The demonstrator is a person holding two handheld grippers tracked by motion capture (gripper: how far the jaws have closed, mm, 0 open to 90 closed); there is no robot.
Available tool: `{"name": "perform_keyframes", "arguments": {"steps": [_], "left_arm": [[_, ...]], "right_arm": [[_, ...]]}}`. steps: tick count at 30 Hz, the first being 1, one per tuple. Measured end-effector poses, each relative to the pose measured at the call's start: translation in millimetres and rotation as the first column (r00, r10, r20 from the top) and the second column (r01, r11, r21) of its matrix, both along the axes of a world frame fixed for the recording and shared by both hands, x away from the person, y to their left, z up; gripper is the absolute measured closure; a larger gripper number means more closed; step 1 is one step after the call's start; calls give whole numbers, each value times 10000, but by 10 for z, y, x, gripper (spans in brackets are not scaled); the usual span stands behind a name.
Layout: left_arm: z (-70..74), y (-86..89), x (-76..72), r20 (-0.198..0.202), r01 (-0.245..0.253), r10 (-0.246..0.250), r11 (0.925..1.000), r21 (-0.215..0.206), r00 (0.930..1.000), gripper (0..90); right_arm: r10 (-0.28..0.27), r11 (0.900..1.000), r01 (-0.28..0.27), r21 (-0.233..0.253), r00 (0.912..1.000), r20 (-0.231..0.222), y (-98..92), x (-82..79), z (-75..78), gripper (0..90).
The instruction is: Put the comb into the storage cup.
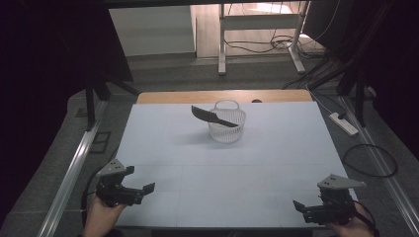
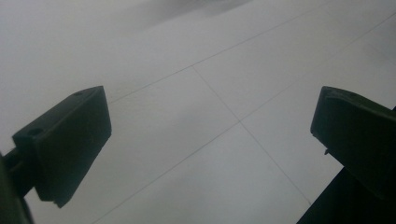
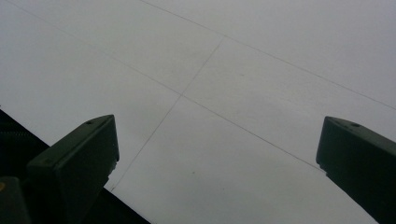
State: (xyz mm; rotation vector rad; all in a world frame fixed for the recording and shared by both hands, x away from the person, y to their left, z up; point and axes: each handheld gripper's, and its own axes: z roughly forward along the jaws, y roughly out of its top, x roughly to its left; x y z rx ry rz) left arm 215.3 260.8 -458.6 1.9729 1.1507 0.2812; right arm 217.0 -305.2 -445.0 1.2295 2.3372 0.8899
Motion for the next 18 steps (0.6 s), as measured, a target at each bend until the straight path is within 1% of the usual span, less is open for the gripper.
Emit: {"name": "perform_keyframes", "arguments": {"steps": [18], "left_arm": [[-23, 91, -178, -57, -215, 215, 9998, -10, 9998, 0]], "right_arm": [[4, 10000, -4, -31, 10000, -21, 4, 1, -1, 0]]}}
